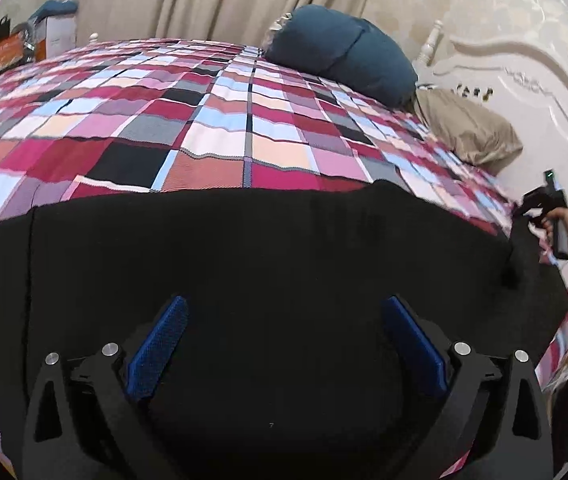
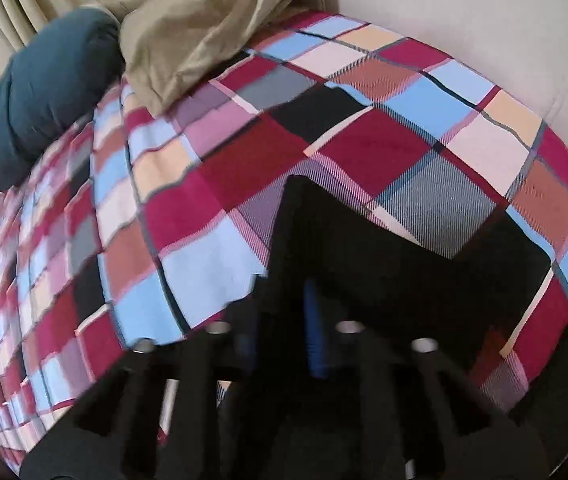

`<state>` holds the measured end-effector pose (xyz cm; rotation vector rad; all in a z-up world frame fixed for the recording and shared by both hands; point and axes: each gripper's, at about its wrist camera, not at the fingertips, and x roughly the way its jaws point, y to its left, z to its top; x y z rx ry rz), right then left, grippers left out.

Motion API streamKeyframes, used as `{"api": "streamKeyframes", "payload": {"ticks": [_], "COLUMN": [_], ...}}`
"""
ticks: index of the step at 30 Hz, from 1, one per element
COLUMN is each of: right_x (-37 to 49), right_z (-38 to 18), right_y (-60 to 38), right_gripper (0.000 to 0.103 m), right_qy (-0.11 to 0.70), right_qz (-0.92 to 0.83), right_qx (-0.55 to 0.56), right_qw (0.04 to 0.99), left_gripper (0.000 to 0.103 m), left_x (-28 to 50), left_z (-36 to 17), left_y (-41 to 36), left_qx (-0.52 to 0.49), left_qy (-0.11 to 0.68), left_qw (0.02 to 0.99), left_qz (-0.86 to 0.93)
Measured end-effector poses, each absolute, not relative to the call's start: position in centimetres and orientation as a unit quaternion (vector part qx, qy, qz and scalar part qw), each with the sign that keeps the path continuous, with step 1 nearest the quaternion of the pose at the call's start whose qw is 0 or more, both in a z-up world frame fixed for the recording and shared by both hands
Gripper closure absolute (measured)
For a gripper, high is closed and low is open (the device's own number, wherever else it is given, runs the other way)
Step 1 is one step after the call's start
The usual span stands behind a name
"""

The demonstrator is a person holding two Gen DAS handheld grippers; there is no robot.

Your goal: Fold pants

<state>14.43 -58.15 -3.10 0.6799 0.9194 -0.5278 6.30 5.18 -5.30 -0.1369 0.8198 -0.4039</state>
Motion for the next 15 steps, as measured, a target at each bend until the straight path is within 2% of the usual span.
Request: {"api": "streamKeyframes", "payload": {"ticks": [9,12,15], "right_x": [-1.8,-7.4,-11.7], "right_z": [3.0,2.3,-1.0], "right_y": [-60.0,-60.7,-61.7], "right_gripper": [0.097,0.097,0.097], "right_qy": [0.261,0.231,0.23], "right_qz": [-0.188,-0.201,-0.212], "right_qx": [0.398,0.422,0.459], "right_qw": [0.859,0.853,0.832], "left_gripper": [0.005,0.005,0.005], "left_x": [5.6,5.3,5.1], "left_z": [-5.1,-4.9,-4.7], "left_y": [5.2,5.6,5.7], "left_qx": [-0.059,-0.07,-0.073], "left_qy": [0.386,0.384,0.384], "left_qw": [0.9,0.898,0.898], "left_qz": [-0.197,-0.2,-0.203]}}
